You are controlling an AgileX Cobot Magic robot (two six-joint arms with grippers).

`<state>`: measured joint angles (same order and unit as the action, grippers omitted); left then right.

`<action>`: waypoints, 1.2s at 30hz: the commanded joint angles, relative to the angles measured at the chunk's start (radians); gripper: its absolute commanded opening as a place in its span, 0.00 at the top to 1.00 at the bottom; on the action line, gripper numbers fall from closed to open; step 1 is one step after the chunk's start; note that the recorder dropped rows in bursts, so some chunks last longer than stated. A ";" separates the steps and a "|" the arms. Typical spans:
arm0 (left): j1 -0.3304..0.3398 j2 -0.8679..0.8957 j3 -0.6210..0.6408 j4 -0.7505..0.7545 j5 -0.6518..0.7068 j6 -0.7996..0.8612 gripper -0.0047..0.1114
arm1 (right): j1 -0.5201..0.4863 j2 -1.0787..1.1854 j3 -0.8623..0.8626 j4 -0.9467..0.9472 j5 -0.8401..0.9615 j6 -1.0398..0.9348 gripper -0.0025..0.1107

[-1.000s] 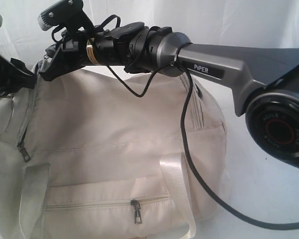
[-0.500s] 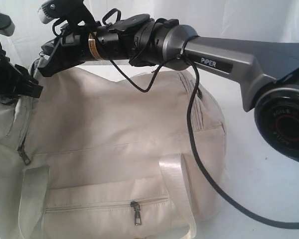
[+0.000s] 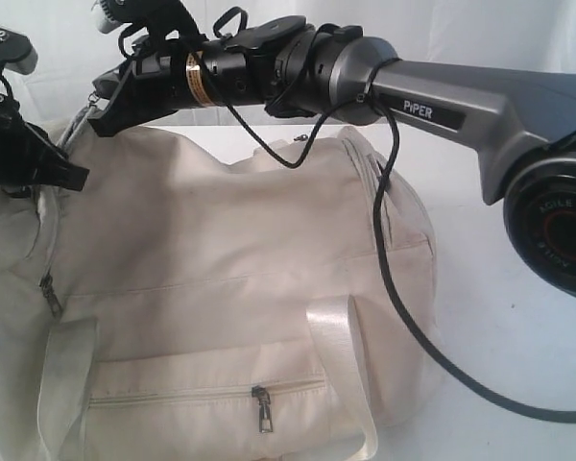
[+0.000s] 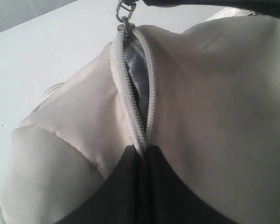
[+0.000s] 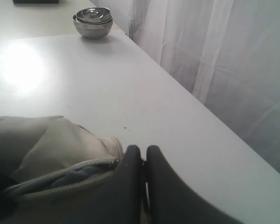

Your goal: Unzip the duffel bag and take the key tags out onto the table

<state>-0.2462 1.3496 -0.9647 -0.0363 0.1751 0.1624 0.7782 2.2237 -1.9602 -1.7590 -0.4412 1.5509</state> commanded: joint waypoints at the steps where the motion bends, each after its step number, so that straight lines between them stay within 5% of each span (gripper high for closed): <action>1: 0.005 -0.014 -0.001 -0.001 0.026 -0.034 0.96 | -0.037 -0.006 -0.005 0.015 0.122 0.006 0.98; 7: 0.011 -0.074 -0.001 -0.001 0.025 -0.034 0.96 | -0.040 0.029 -0.005 0.015 0.141 -0.003 0.98; 19: 0.161 -0.169 -0.001 -0.001 0.139 -0.057 0.96 | -0.046 0.046 -0.005 0.015 0.282 -0.007 0.98; 36: 0.167 -0.178 -0.001 0.012 0.142 0.056 0.96 | -0.092 0.038 -0.005 0.015 0.079 -0.002 0.98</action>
<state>-0.1055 1.2059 -0.9647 -0.0832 0.2856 0.1711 0.7553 2.2612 -1.9625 -1.7278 -0.5320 1.5472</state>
